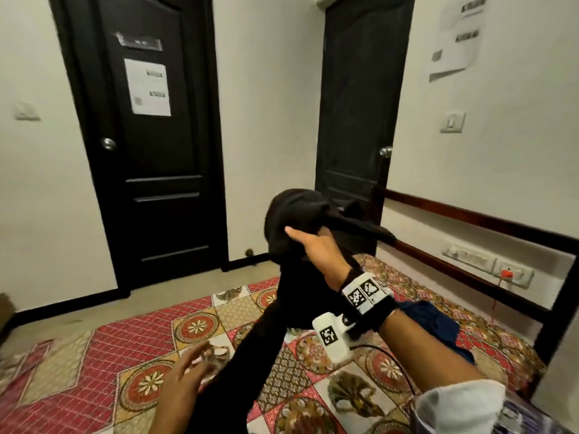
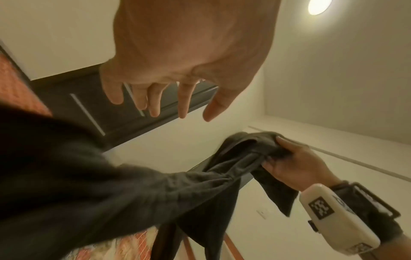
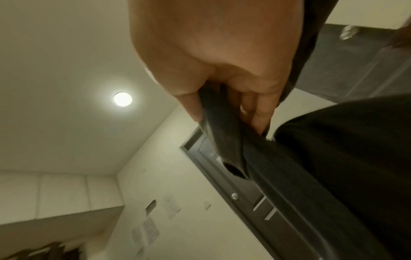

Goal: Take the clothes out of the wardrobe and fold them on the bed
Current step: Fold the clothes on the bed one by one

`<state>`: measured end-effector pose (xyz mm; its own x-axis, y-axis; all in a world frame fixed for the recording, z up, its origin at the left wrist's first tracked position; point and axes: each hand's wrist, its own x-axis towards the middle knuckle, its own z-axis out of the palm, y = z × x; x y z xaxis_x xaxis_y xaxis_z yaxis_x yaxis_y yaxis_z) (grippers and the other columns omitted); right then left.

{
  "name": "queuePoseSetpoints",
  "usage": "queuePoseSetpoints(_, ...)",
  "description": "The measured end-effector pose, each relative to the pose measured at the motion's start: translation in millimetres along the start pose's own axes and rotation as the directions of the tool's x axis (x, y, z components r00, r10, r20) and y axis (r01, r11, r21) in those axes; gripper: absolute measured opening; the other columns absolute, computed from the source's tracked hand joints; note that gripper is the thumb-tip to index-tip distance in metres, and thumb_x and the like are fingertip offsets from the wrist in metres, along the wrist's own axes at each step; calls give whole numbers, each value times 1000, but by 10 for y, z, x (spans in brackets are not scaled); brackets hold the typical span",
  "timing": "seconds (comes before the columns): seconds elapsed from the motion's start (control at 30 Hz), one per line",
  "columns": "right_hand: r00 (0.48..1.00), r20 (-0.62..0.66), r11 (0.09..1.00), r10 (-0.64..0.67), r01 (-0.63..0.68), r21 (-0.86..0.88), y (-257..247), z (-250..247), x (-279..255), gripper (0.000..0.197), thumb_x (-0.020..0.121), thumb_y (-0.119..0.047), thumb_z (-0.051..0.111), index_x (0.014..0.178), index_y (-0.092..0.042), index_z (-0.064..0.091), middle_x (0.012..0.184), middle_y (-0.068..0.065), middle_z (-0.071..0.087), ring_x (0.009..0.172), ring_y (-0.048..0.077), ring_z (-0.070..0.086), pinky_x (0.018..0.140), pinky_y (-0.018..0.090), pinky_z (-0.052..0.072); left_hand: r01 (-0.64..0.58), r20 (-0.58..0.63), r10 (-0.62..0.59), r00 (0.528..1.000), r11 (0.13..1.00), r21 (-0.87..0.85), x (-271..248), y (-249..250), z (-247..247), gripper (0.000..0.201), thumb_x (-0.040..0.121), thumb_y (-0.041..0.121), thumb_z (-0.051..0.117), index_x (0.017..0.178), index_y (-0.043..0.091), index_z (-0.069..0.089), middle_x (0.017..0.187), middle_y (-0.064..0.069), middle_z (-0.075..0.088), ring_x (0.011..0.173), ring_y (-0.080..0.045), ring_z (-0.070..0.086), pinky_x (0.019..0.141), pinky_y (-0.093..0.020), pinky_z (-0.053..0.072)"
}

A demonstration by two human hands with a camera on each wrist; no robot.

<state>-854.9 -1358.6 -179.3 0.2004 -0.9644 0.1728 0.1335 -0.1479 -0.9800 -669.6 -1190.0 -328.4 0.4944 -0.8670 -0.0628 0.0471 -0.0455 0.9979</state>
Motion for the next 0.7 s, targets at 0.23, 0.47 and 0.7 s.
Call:
queuePoseSetpoints(0.23,949,297,992,-105,123,-39,-659,827,-660,22,93,-1,66,88,-22,65,76,-12,75,78,5,71,81,29,57,-400,-95,393,915,914,-72,-111,1087,-456,57,90,41,64,144,27,50,136,8,52,125,-16,49,102,-38,42)
queuePoseSetpoints(0.47,918,391,998,-61,45,49,-728,1048,-970,31,89,8,62,86,-23,61,73,-7,73,83,17,69,93,45,57,-139,157,197,968,937,-319,-257,1588,-942,47,88,45,66,121,13,73,107,-13,75,93,-25,73,81,-35,52)
queuePoseSetpoints(0.7,904,427,997,-12,-22,74,-475,1044,-1001,24,87,6,62,104,-10,71,100,13,77,100,32,73,99,50,56,104,358,20,934,941,-322,-598,1045,-1027,66,62,43,92,112,3,76,101,-17,73,82,-30,72,76,-39,49)
